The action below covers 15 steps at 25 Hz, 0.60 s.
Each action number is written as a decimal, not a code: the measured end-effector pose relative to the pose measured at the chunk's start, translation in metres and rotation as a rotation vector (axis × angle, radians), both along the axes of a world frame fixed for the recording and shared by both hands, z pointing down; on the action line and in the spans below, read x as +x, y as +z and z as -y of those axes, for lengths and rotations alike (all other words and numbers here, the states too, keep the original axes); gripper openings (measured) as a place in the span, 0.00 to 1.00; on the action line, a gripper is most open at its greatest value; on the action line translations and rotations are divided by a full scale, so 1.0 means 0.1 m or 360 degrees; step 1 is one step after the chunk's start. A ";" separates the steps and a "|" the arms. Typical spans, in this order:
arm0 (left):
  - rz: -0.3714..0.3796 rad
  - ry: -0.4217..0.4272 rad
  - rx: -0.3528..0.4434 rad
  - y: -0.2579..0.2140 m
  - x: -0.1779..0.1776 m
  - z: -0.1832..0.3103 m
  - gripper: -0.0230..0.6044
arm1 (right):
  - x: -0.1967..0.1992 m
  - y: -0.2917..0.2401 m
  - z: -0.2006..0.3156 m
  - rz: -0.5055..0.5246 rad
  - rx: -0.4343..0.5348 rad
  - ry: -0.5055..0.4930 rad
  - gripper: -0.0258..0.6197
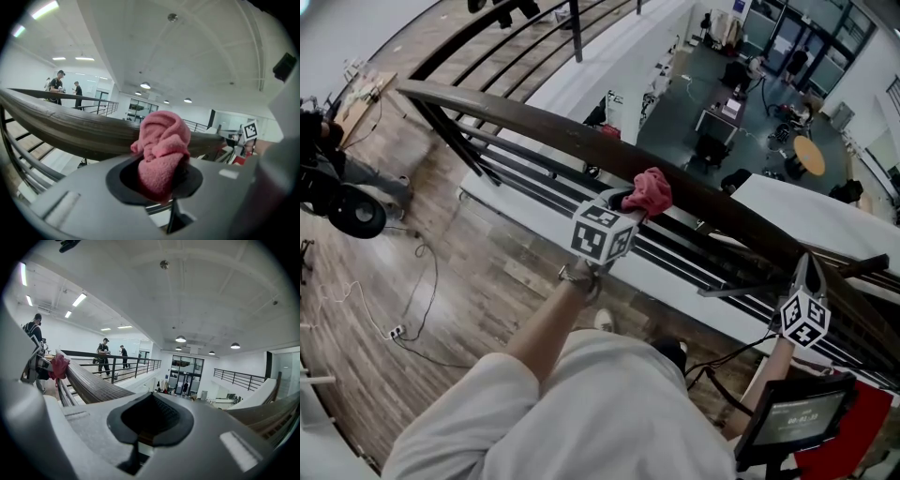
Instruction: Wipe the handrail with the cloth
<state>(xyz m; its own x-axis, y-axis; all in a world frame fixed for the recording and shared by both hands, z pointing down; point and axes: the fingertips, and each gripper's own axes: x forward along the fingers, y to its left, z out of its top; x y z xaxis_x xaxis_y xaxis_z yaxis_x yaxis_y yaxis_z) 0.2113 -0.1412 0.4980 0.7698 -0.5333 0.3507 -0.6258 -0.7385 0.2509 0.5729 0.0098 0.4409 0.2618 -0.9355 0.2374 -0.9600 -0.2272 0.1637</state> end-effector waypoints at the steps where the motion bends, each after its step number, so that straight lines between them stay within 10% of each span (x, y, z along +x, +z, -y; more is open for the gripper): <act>1: 0.0001 -0.0016 0.0000 -0.01 -0.04 0.02 0.19 | 0.00 -0.01 0.00 0.0000 0.0001 -0.0001 0.04; 15: 0.0034 -0.0156 0.0015 0.00 -0.41 0.24 0.19 | -0.03 -0.01 0.02 -0.0002 0.0002 -0.0016 0.04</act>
<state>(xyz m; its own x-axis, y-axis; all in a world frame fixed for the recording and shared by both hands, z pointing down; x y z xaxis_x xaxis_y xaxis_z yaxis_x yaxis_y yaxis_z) 0.1704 -0.1657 0.4975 0.7063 -0.6090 0.3610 -0.7003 -0.6756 0.2304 0.5701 0.0078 0.4403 0.2525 -0.9384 0.2358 -0.9621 -0.2176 0.1643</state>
